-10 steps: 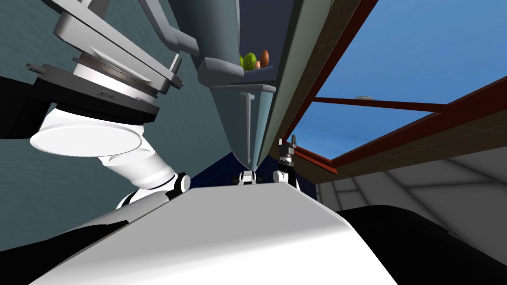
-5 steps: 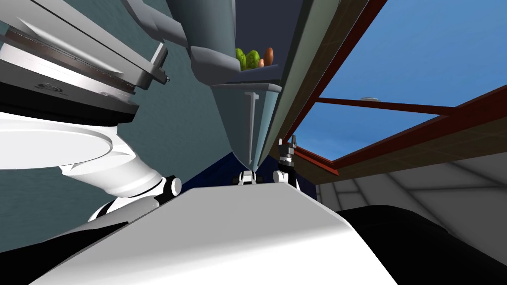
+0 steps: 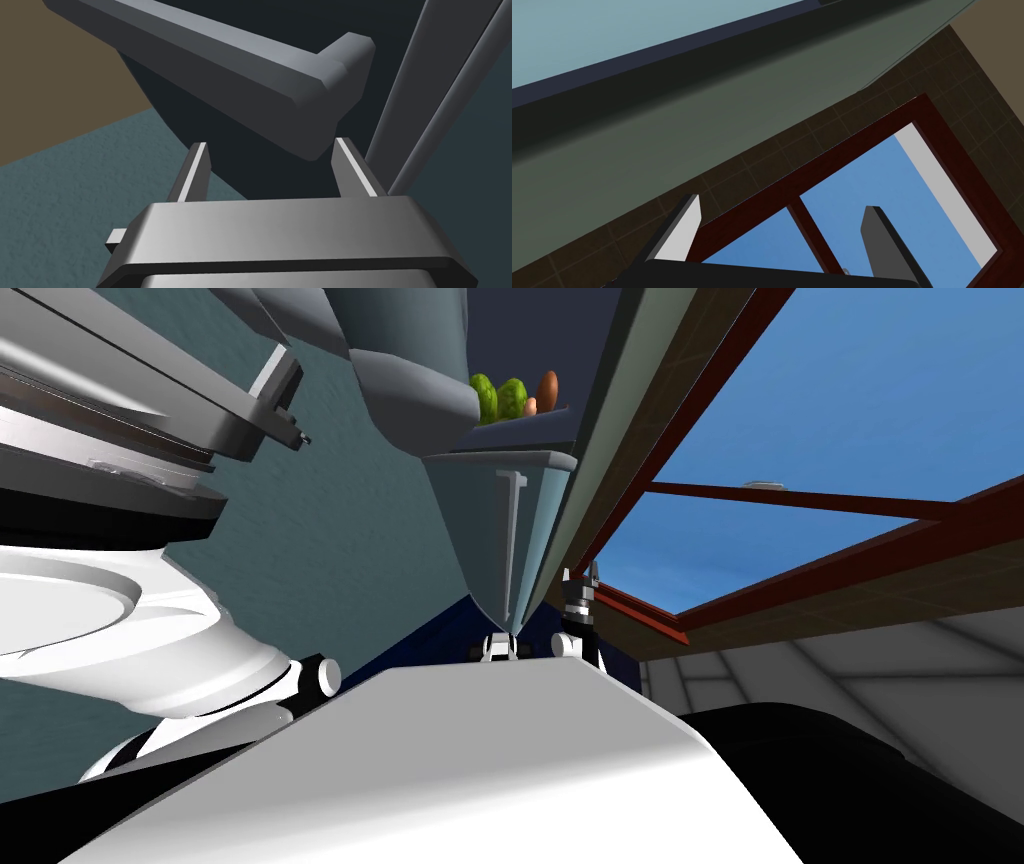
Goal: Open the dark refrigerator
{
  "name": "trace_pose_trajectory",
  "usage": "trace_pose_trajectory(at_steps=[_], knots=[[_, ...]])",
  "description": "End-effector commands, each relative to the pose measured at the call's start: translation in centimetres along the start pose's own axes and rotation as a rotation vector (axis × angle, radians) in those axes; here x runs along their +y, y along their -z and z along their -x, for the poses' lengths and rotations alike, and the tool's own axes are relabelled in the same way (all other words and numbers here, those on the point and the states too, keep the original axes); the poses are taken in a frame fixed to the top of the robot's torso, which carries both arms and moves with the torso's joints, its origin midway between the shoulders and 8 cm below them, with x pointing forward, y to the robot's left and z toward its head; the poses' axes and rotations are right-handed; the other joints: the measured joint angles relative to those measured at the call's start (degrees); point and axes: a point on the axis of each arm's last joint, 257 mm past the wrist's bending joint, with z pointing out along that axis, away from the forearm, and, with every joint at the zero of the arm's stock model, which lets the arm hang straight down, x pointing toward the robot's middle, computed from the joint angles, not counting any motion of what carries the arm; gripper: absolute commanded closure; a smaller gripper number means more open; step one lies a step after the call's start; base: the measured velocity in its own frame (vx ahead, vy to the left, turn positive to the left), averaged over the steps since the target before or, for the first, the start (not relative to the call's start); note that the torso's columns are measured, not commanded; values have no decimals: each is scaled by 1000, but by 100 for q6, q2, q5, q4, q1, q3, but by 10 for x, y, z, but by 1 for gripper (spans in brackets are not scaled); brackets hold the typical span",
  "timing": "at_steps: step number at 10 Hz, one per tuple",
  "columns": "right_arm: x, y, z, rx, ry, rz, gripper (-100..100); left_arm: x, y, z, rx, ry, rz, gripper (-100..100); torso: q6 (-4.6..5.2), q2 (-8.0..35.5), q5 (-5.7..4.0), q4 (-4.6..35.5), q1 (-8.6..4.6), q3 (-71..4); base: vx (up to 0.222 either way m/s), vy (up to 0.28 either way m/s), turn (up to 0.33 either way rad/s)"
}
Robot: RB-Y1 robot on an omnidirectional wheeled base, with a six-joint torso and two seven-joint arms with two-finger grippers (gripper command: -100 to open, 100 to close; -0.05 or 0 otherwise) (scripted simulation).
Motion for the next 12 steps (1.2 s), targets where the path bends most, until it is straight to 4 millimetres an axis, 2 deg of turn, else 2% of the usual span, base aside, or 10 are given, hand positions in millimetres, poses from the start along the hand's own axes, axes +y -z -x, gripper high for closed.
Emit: trace_pose_trajectory(at_steps=[1, 3, 6, 7, 9, 12], knots=[[0, 0, 0, 0, 0, 0, 0, -10, 6, -16, 33, -1, 5, 100, 1, 8, -9, 7, -16, 6, 27, 39, -6], [0, 0, 0, 0, 0, 0, 0, -21, 8, -24, 54, -3, 8, 100, -7, 36, -2, 18, -1, 32, 36, 39, 3], [0, 0, 0, 0, 0, 0, 0, -20, 8, -32, 85, 62, 17, 100, -8, 52, -9, 22, -24, 44, 6, 1, 0], [0, 0, 0, 0, 0, 0, 0, -16, 13, -47, 99, 22, 52, 100, -9, 61, -9, 26, -25, 52, 42, 40, -3], [0, 0, 0, 0, 0, 0, 0, -25, 14, -55, 116, 13, 58, 100, -16, 84, 1, 37, -3, 72, 36, 35, 3], [0, 0, 0, 0, 0, 0, 0, -24, 15, -63, 147, 88, 70, 100, -17, 108, -6, 45, -26, 92, 0, 0, 0]])
